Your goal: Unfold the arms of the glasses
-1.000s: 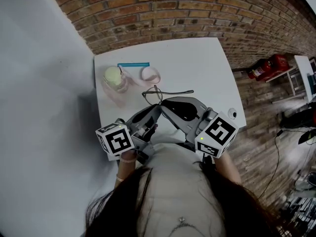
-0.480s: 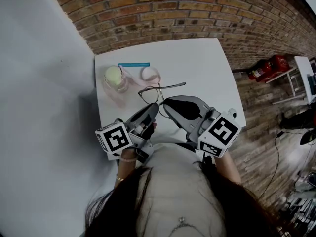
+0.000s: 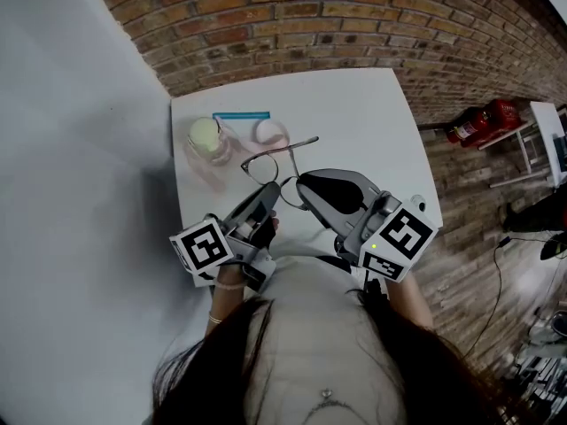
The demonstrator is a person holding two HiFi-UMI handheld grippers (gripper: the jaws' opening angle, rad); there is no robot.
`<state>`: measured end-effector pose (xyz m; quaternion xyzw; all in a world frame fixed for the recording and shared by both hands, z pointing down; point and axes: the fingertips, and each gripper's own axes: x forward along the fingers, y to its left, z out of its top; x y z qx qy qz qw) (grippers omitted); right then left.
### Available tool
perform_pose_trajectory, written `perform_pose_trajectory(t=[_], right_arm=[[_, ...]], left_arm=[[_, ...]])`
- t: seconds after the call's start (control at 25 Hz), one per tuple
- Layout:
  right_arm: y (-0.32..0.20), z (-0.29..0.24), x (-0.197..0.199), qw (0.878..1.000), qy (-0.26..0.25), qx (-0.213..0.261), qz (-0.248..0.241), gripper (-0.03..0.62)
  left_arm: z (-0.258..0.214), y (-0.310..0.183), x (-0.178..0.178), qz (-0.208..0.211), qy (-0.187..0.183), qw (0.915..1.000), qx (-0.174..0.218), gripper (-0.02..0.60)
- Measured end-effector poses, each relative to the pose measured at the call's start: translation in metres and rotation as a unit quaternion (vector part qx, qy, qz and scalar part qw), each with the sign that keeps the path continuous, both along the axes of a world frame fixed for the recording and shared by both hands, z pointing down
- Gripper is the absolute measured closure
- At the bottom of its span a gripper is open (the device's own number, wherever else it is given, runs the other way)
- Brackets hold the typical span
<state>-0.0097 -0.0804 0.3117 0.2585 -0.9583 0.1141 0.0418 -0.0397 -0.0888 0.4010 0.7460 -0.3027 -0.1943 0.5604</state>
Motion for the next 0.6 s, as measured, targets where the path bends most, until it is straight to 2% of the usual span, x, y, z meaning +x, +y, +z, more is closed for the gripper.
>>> perform_pose_trajectory(t=[0.16,0.6], right_arm=[[-0.002,-0.002,0.001,1.0,-0.004,0.002,0.003,0.566],[-0.004,-0.004,0.005,1.0,-0.01,0.001,0.01,0.566]], left_arm=[[-0.003,-0.004,-0.004,-0.014,0.035,0.9993,-0.007,0.558],[-0.005,-0.01,-0.011,-0.035,0.062,0.9974,-0.009,0.558]])
